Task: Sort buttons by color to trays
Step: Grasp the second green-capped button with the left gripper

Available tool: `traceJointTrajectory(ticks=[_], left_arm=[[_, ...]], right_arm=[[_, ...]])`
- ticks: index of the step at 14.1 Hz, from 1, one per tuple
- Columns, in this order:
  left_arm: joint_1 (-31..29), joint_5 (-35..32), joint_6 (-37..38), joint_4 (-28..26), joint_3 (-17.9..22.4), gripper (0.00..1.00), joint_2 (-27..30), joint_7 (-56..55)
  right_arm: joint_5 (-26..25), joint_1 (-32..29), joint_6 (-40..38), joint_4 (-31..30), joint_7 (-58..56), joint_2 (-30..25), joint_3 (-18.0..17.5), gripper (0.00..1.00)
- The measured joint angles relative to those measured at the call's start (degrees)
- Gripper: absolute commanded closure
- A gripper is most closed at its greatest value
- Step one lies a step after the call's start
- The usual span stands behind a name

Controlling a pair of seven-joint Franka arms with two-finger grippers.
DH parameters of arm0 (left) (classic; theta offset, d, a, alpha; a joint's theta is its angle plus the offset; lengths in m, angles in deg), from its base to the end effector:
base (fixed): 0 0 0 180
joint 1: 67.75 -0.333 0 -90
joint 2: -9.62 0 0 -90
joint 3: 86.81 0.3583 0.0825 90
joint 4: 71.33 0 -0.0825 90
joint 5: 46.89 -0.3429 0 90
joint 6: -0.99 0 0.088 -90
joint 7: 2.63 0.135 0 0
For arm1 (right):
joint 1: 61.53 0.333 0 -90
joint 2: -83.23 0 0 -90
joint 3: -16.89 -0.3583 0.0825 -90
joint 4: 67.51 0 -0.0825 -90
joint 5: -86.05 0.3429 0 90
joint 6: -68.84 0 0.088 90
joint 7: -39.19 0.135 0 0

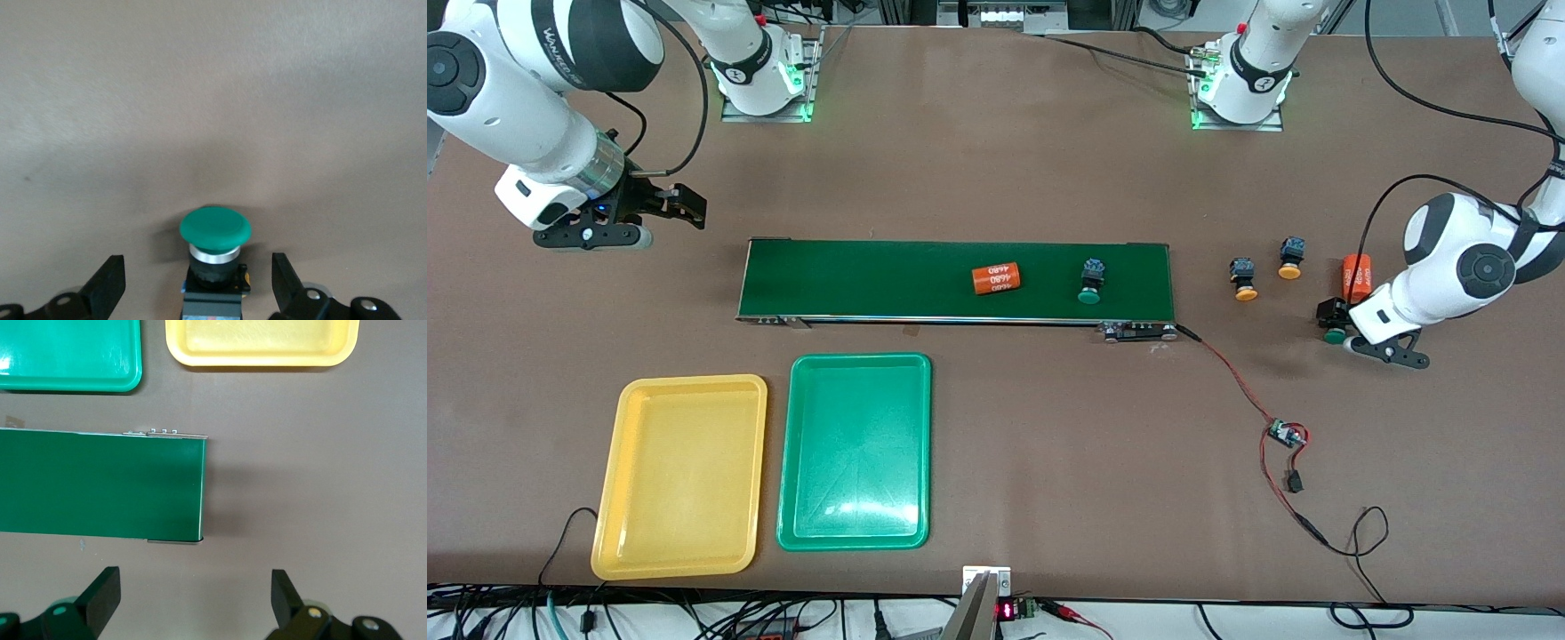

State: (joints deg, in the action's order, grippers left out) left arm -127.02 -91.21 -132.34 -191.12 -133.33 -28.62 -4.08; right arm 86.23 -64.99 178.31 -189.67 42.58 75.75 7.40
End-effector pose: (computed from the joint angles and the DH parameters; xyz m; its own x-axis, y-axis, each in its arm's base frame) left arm 0.5313 0.1574 0.2139 0.9590 -0.2626 -0.1064 -0.2651 -0.9642 -0.0098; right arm 0.4540 0.0510 0.4875 0.9950 0.0412 -0.0913 0.0436 -0.9988 0.0241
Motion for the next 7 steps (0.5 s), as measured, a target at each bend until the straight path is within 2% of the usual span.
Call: traceJointTrajectory(ticks=[2,3,7], left_arm=[[-0.06,0.00,-0.07,-0.64,0.05,0.67,-0.09,0.03],[-0.38,0.00,-0.07,-1.04,0.09,0.71,-0.23,0.04],[-1.68,0.00,-0.35,-1.36,-0.34,0.72,-0.48,0.55]], right_arm=[[0.00,0.00,0.00,0.00,-0.01,0.00,0.00,0.00],[0.00,0.00,0.00,0.00,-0.01,0.01,0.00,0.00],[0.00,0.00,0.00,-0.01,-0.94,0.13,0.00,0.00]])
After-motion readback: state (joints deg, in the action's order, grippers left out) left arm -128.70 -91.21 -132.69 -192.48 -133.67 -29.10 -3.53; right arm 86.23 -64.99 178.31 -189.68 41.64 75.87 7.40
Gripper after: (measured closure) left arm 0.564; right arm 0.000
